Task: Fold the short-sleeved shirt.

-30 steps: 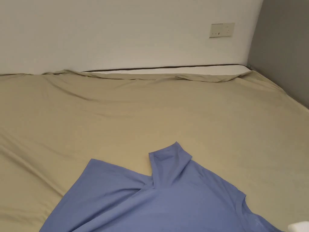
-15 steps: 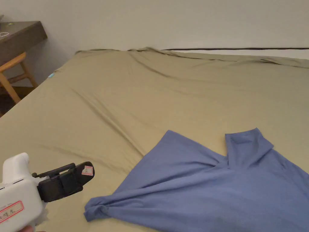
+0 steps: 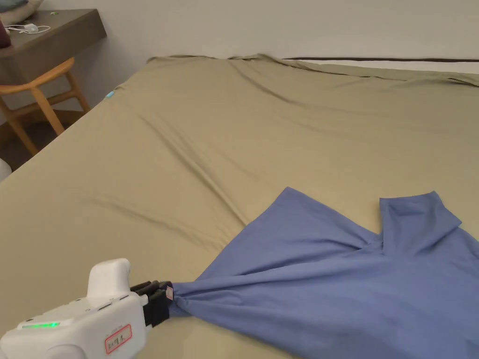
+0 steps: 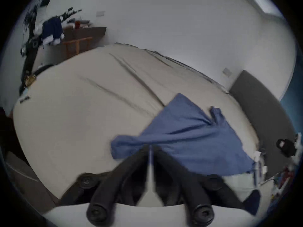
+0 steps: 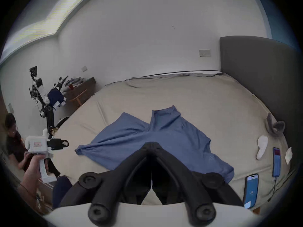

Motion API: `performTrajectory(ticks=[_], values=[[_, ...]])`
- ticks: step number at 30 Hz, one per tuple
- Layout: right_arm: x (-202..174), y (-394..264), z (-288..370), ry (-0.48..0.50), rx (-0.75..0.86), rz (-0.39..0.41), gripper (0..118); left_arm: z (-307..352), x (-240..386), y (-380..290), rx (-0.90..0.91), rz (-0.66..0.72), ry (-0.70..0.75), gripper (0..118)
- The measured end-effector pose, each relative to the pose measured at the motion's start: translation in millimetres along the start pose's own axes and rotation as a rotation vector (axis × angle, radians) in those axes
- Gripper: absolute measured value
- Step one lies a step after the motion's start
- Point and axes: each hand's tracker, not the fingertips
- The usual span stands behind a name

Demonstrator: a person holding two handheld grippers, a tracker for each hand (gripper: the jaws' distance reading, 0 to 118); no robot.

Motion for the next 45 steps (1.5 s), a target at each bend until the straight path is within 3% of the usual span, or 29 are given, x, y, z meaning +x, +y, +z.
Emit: performTrajectory(ticks=[1,2,3,4,6,9,12,14,15,17,18,21,27,28,29,31,36,39,41,43,44,45], values=[[2,1,-1,-0.002,-0.002,0.005,2,-12,-3,5,0.004,-0.042,0.032,118],[4,0,-4,0.001,-0.008,0.009,2,-30,-4,9,-0.021,-0.09,0.069,118],[5,0,-7,0.009,-0.018,0.006,2,-40,0,15,-0.191,-0.161,0.095,118],[8,-1,-10,0.017,-0.032,-0.003,2,-51,4,16,-0.129,-0.176,0.131,118],[12,-4,-15,0.017,-0.055,-0.007,2,-81,6,12,-0.243,-0.266,0.171,118],[17,-9,-21,-0.001,-0.086,-0.002,2,-145,-18,-1,-0.351,-0.305,0.21,118],[20,-13,-29,-0.016,-0.122,-0.001,2,-152,-16,-10,-0.404,-0.28,0.19,118],[22,-15,-34,-0.021,-0.136,-0.004,2,-141,-18,-5,-0.314,-0.181,0.143,108],[24,-16,-37,-0.019,-0.142,-0.008,2,-131,-18,-4,-0.288,-0.161,0.119,91],[28,-17,-44,-0.018,-0.159,-0.013,2,-118,-8,0,-0.206,-0.191,0.086,15],[31,-16,-49,-0.018,-0.174,-0.008,2,-112,-2,0,-0.18,-0.191,0.064,6],[39,-11,-69,-0.061,-0.208,0.029,2,-94,7,5,-0.162,-0.252,0.091,6],[103,27,-137,-0.07,-0.217,0.058,3,-52,-6,17,-0.061,0.016,-0.179,6],[117,37,-157,-0.077,-0.23,0.066,11,-43,6,17,-0.058,0.023,-0.199,6],[132,46,-180,-0.079,-0.272,0.07,34,-39,9,18,-0.061,0.027,-0.219,6],[161,56,-229,-0.107,-0.384,0.103,118,-34,19,23,-0.063,-0.006,-0.225,6],[196,45,-320,-0.21,-0.53,0.168,118,-30,38,30,-0.067,-0.071,-0.212,6],[196,34,-354,-0.196,-0.67,0.203,118,-31,37,32,-0.07,-0.057,-0.219,6],[187,18,-365,-0.21,-0.762,0.29,118,-31,36,32,-0.07,-0.045,-0.216,6],[174,21,-353,-0.244,-0.659,0.295,116,-33,35,32,-0.073,-0.038,-0.205,6],[169,25,-347,-0.233,-0.677,0.286,110,-34,33,31,-0.077,-0.034,-0.202,6],[164,27,-340,-0.162,-0.663,0.24,90,-34,33,31,-0.08,-0.033,-0.196,6]])
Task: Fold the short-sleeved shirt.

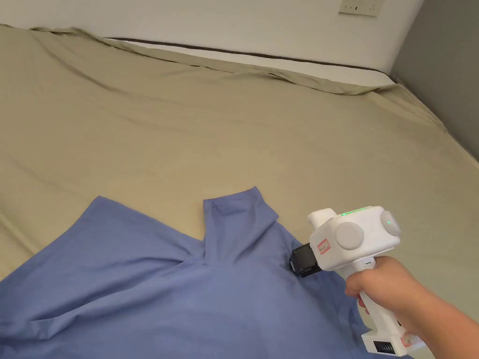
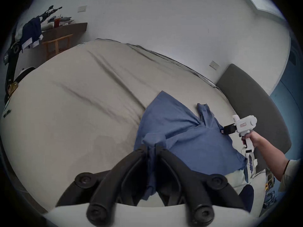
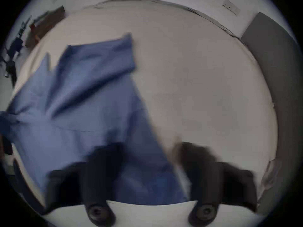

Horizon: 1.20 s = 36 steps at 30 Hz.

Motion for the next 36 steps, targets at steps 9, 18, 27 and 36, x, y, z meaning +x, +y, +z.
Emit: performTrajectory(ticks=[9,18,27,36], values=[[-20,-62,121,0.198,0.395,-0.2,4,7,0,-5,0.036,0.074,-0.046,6],[7,-113,362,0.066,0.876,-0.221,4,45,29,69,0.247,0.097,-0.197,6],[14,-112,486,-0.244,1.041,-0.139,4,71,89,193,0.42,0.036,-0.273,6],[43,-13,526,-0.355,0.945,-0.102,4,87,120,319,0.52,-0.007,-0.189,6]])
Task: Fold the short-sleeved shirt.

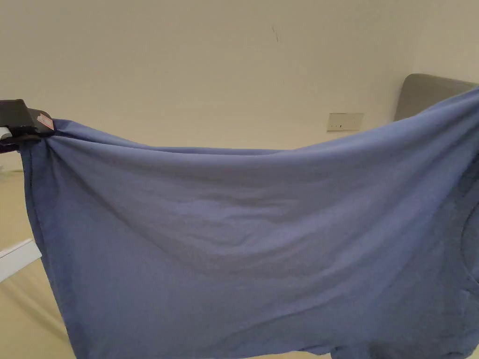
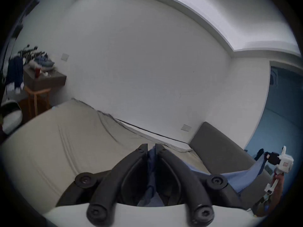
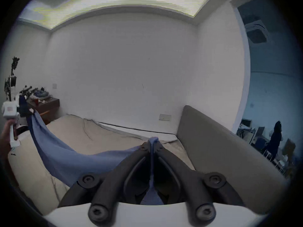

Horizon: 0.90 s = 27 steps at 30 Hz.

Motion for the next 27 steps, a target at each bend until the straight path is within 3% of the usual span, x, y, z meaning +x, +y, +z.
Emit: performTrajectory(ticks=[3,8,12,21,27], values=[[-2,30,-37,-0.03,-0.051,0.036,4,-21,5,33,-0.006,-0.057,0.056,6],[4,72,-108,0.063,-0.206,-0.1,4,-47,6,78,-0.027,-0.067,0.102,6],[-9,86,-146,0.028,-0.293,-0.107,4,-62,6,100,-0.02,-0.077,0.117,6],[-29,120,-221,-0.018,-0.269,-0.135,4,-133,-12,130,-0.025,-0.034,0.109,6],[-41,113,-252,-0.03,-0.249,-0.089,4,-174,-31,134,-0.005,0.052,0.077,6]])
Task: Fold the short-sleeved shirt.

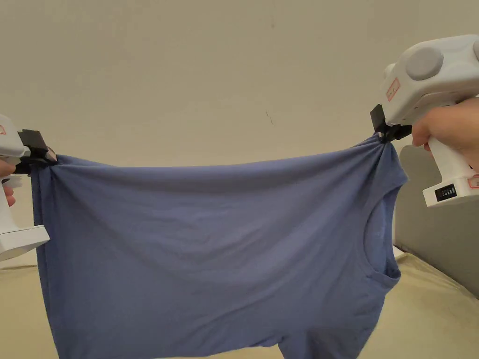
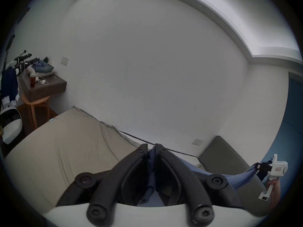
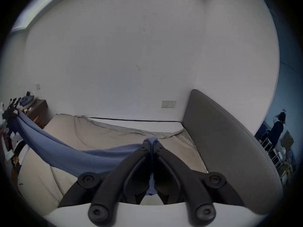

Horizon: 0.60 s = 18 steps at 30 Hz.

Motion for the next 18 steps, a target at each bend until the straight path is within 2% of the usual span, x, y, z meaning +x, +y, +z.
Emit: performTrajectory(ticks=[6,12,15,17,18], values=[[-7,-48,-41,0.06,-0.036,0.026,4,-33,-35,-41,-0.055,0.032,-0.024,6],[-10,-147,-61,0.162,-0.129,0.035,4,-27,-85,-128,-0.158,0.055,-0.042,6],[-9,-212,-59,0.231,-0.173,-0.005,4,-15,-116,-184,-0.218,0.151,-0.061,6],[-7,-258,-55,0.268,-0.226,0.006,4,4,-130,-225,-0.272,0.235,-0.069,6],[-7,-280,-49,0.253,-0.224,0.012,4,13,-137,-240,-0.279,0.257,-0.074,6]])
